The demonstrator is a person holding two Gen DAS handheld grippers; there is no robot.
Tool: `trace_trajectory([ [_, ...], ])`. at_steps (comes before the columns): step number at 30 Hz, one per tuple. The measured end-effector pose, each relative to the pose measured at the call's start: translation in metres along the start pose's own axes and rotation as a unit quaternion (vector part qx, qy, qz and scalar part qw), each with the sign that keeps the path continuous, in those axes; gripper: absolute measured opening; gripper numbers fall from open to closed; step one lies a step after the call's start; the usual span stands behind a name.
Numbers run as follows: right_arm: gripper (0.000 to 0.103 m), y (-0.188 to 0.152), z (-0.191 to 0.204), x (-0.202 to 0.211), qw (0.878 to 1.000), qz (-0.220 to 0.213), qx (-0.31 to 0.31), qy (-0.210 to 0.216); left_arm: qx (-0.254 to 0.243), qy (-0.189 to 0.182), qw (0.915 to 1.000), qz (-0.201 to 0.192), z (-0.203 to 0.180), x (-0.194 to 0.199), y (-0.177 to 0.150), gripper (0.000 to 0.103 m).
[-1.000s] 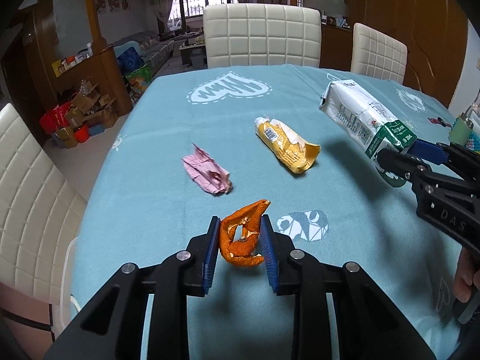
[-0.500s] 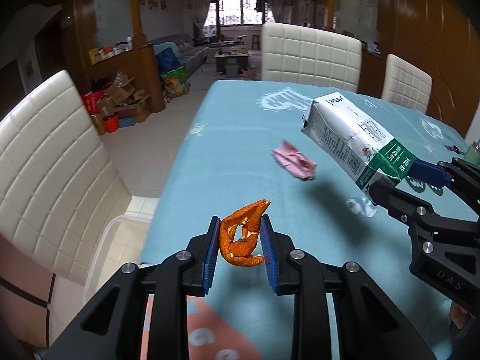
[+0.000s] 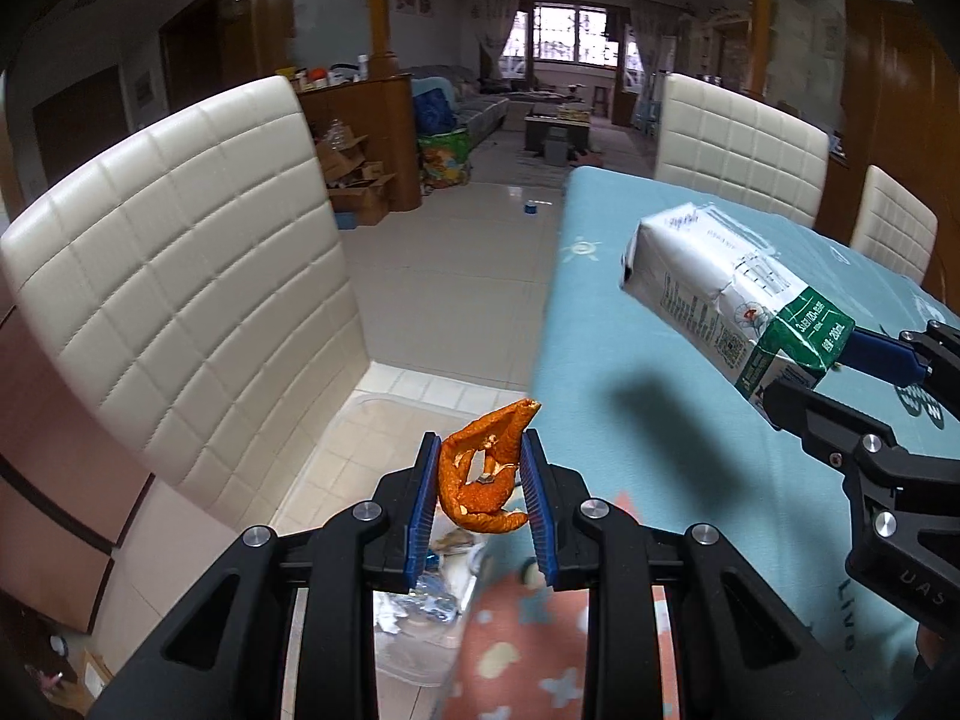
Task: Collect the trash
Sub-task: 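Carry the orange wrapper and milk carton over the bin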
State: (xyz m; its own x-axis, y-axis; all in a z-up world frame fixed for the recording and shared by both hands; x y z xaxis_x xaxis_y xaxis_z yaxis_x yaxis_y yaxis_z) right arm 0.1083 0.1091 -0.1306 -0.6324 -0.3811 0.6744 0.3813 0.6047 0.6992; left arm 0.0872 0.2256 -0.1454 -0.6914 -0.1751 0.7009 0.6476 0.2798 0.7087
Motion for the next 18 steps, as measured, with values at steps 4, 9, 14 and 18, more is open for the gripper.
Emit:
trace_trajectory([
  [4, 0.051, 0.009, 0.017, -0.008, 1.0, -0.001, 0.016, 0.006, 0.016, 0.012, 0.9998, -0.002, 0.02, -0.003, -0.001, 0.027],
  [9, 0.05, 0.016, 0.031, -0.014, 0.999, -0.006, 0.03, 0.009, 0.028, 0.021, 0.9994, 0.0, 0.04, -0.009, -0.003, 0.027],
  [14, 0.05, 0.021, 0.038, -0.021, 0.999, -0.006, 0.034, 0.017, 0.035, 0.022, 0.9991, 0.004, 0.049, -0.012, -0.008, 0.027],
  [18, 0.05, 0.026, 0.045, -0.028, 0.999, -0.007, 0.038, 0.02, 0.036, 0.026, 0.999, 0.005, 0.056, -0.016, -0.011, 0.027],
])
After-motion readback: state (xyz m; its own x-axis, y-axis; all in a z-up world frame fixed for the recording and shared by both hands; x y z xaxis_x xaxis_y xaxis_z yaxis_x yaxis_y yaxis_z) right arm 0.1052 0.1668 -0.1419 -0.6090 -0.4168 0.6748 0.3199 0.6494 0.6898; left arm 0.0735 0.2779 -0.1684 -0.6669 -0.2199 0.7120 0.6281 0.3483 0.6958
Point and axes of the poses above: each gripper's, at about its wrist camera, not at the fingertips, and x roughly against the way its jaws point, z to its left, y to its top, the point moved 4 cm from there along -x, roughly the way its jaws point, and after that the axes turned 8 degrees about x, right-handed, at the moved point
